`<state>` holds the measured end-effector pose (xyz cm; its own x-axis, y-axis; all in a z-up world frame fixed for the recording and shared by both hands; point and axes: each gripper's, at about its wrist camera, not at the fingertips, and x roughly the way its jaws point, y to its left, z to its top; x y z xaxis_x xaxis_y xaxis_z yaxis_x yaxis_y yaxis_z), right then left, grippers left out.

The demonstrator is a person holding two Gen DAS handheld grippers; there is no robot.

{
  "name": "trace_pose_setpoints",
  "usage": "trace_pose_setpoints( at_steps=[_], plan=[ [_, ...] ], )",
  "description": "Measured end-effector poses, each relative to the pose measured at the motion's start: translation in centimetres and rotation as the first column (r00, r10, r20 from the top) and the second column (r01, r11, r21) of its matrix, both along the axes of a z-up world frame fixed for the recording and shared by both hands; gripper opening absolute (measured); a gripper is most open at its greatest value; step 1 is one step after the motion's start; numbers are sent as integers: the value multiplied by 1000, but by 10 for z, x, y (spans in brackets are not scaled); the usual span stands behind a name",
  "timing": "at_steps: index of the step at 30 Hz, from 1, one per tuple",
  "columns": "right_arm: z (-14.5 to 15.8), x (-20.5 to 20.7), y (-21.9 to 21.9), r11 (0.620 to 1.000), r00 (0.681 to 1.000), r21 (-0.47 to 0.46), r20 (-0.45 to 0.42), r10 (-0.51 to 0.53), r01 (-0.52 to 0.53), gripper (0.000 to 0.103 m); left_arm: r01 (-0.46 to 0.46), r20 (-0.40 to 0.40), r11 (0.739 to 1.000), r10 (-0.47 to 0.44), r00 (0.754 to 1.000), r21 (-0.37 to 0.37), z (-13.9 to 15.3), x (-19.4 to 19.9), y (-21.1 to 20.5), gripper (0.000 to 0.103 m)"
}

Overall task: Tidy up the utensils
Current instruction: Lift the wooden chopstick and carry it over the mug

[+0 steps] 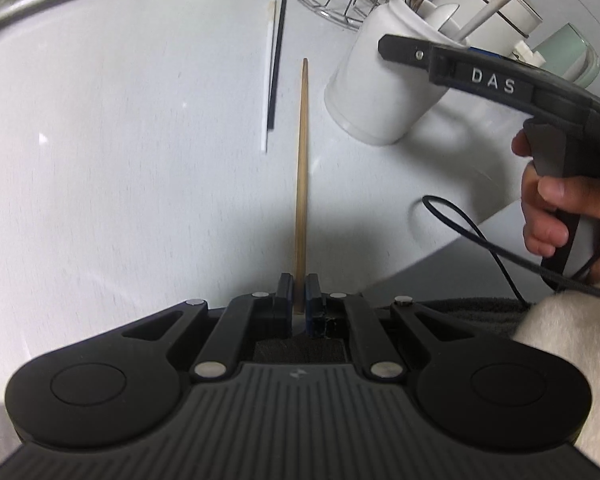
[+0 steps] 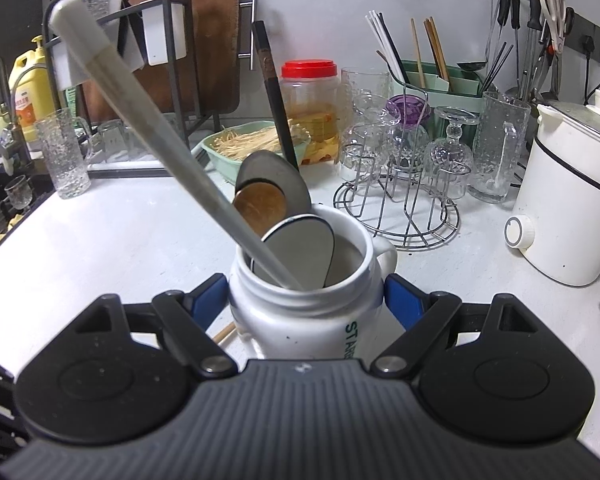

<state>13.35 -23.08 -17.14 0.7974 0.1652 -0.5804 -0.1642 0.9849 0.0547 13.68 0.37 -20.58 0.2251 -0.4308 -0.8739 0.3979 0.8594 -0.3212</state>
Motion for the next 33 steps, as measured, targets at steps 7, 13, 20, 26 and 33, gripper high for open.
trace_pose_setpoints(
  at_steps=[7, 13, 20, 26, 33],
  plan=[
    [0, -1, -1, 1000, 1000, 4, -5, 11, -11, 87, -48, -46, 999, 47, 998, -11, -11, -20, 7, 7],
    [0, -1, -1, 1000, 1000, 5, -7, 17, -17, 87, -68, -54, 998, 68, 996, 1, -14, -27, 11, 7],
    [0, -4, -1, 1000, 1000, 7, -7, 17, -17, 87, -98, -120, 995, 96, 988, -13, -23, -19, 16, 21],
    [0, -5, 0, 1000, 1000, 4, -5, 19, -19, 87, -97, -120, 995, 97, 988, 7, -27, -10, 11, 21],
    [0, -6, 0, 1000, 1000, -6, 0, 26, -26, 87, -79, -148, 997, 78, 986, 1, -33, -2, 6, 9]
  ],
)
